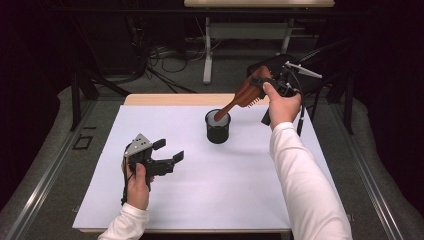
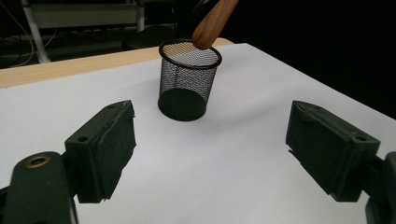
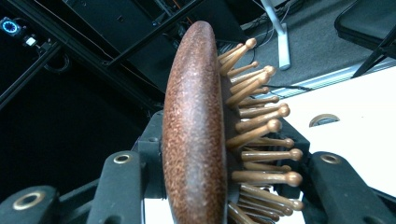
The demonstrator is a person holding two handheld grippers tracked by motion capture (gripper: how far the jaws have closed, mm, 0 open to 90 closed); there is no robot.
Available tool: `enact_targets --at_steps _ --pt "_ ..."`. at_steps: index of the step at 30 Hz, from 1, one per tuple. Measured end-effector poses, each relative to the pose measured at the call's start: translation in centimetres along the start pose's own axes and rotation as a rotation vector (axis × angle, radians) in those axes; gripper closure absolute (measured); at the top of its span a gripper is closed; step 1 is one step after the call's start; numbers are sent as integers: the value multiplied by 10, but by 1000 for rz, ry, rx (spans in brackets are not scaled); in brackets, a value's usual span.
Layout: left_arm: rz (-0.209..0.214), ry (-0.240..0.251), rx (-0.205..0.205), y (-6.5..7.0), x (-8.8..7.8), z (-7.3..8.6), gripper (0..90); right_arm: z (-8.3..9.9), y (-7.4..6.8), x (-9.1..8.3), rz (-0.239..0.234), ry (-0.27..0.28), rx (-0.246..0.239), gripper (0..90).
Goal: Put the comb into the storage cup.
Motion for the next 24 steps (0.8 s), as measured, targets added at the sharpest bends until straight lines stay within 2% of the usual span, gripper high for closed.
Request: enact_targets --at_steps 7,24 --pt "-2 1 -4 0 0 0 160 1 -2 3 9 16 -16 496" --pt "-1 -1 -4 -1 0 0 160 9 1 8 15 19 -11 496"
Point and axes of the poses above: each handheld gripper's, and its own axes: x roughly forward along the jaws, z roughly out of its underside, y roughly to its right, the point moved 6 cm from there along x, roughly forward along the jaws, and after that the axes turned 6 degrees about -z, right-handed, at the moved point
